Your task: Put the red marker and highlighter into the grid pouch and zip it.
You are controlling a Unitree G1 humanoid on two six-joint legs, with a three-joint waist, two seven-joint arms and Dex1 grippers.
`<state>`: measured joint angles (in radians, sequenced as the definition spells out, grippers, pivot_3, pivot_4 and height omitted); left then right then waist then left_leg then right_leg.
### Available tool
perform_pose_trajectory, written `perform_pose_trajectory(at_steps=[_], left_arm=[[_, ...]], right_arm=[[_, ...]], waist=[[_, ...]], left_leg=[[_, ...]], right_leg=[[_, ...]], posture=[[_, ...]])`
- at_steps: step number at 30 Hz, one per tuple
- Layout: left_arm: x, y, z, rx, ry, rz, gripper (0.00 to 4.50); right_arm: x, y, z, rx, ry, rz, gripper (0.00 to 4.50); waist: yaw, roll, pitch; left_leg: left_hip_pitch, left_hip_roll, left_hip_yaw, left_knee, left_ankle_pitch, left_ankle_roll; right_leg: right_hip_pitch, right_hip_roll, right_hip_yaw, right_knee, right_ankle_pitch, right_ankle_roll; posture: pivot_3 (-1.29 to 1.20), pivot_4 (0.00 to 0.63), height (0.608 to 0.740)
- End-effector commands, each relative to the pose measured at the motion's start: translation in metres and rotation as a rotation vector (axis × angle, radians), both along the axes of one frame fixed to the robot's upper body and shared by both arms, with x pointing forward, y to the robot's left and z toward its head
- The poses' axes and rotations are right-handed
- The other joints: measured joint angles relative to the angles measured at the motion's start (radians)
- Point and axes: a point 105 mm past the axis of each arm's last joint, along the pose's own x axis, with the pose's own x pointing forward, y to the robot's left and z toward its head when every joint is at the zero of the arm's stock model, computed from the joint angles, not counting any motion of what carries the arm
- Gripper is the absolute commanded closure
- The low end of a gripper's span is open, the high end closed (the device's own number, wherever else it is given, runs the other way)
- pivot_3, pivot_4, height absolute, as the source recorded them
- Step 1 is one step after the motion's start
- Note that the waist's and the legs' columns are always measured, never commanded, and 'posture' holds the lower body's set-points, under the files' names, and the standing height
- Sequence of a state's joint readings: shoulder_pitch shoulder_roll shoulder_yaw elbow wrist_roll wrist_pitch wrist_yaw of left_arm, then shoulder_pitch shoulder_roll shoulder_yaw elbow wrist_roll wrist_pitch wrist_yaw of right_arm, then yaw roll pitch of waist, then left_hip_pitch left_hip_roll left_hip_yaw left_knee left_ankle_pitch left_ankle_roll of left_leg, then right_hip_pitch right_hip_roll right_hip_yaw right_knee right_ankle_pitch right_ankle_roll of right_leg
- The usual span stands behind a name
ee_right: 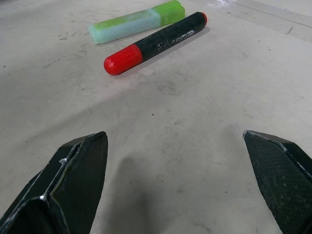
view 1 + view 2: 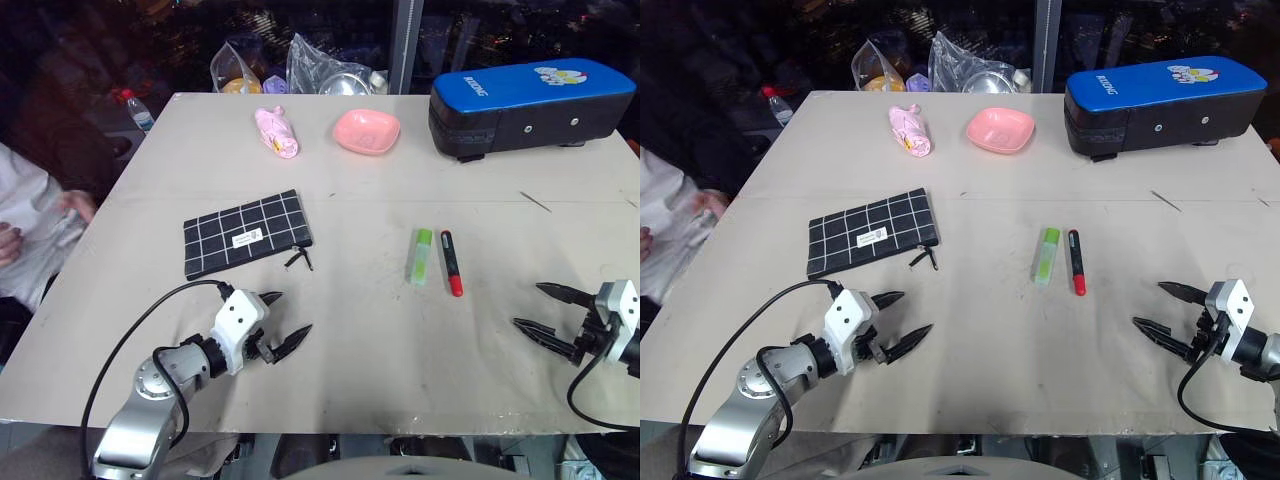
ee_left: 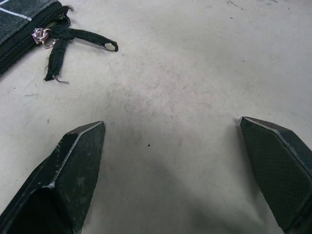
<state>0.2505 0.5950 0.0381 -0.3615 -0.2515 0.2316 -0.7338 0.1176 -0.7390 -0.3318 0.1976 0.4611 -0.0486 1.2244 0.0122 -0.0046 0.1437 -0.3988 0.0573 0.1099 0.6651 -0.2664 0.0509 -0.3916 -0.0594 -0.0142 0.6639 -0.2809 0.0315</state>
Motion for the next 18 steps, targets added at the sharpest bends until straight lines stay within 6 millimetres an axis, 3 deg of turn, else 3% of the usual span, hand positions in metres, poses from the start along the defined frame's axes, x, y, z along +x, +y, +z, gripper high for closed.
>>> perform_pose_trajectory(at_steps=[1, 12, 18], left_arm=[[-0.007, 0.000, -0.004, 0.000, 0.005, 0.008, 0.04], [-0.008, 0.004, -0.004, -0.006, -0.030, 0.027, 0.04], [-0.001, 0.020, 0.013, -0.063, -0.100, 0.112, 0.04]], right_arm=[[0.004, 0.001, 0.008, -0.005, -0.037, 0.022, 0.00], [0.006, 0.001, 0.005, 0.004, -0.041, 0.033, 0.00], [0.003, 0.015, 0.010, 0.050, -0.065, 0.080, 0.00]], waist=[[-0.001, 0.000, 0.000], [-0.001, 0.000, 0.000], [-0.002, 0.000, 0.000]], left_leg=[[0.000, 0.000, 0.000, 0.000, 0.000, 0.000], [0.000, 0.000, 0.001, 0.000, -0.001, 0.001], [0.000, 0.000, 0.001, 0.000, -0.001, 0.001]], right_leg=[[0.000, 0.000, 0.000, 0.000, 0.000, 0.000], [0.000, -0.001, 0.000, -0.001, 0.000, 0.000], [0.000, -0.001, 0.000, 0.000, 0.000, 0.000]], posture=[[0.00, 0.150, 0.737], [0.00, 0.150, 0.737], [0.00, 0.150, 0.737]])
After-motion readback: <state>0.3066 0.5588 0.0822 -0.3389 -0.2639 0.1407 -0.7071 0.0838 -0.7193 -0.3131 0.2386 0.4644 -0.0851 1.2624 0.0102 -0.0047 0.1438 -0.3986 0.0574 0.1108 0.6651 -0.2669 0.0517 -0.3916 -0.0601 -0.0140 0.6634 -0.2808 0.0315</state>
